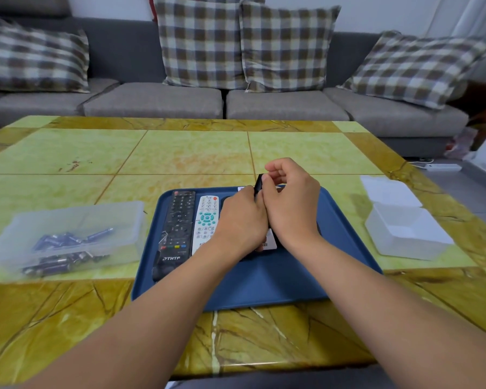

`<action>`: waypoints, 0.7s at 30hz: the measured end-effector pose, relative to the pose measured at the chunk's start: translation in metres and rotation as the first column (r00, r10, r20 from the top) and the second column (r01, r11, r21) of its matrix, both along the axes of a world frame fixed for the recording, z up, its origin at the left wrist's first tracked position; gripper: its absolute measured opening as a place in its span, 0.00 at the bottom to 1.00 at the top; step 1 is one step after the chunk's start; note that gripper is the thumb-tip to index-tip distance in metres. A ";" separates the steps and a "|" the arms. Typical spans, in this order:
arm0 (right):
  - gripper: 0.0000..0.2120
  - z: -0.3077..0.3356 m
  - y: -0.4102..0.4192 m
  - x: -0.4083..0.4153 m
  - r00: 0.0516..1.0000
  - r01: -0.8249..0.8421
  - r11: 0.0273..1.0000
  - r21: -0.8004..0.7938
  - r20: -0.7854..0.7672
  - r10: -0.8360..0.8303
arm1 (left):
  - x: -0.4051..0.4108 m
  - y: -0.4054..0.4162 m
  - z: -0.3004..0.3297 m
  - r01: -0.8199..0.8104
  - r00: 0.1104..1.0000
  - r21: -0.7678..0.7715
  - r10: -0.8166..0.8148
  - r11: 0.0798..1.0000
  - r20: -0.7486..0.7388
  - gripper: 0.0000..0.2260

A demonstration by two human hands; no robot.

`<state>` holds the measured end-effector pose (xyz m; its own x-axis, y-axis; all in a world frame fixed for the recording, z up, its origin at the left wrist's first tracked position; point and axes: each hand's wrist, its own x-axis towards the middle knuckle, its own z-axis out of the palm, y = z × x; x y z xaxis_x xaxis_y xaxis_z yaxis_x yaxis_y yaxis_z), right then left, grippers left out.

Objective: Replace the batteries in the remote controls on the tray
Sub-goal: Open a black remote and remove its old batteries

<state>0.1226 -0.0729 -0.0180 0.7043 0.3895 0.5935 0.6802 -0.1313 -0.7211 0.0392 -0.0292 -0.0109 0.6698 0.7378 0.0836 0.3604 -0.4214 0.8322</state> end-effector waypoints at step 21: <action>0.05 0.001 0.010 0.002 0.998 -0.006 1.000 -0.027 -0.070 0.004 | 0.000 0.006 -0.003 -0.011 0.988 0.204 0.043 0.979 -0.151 0.16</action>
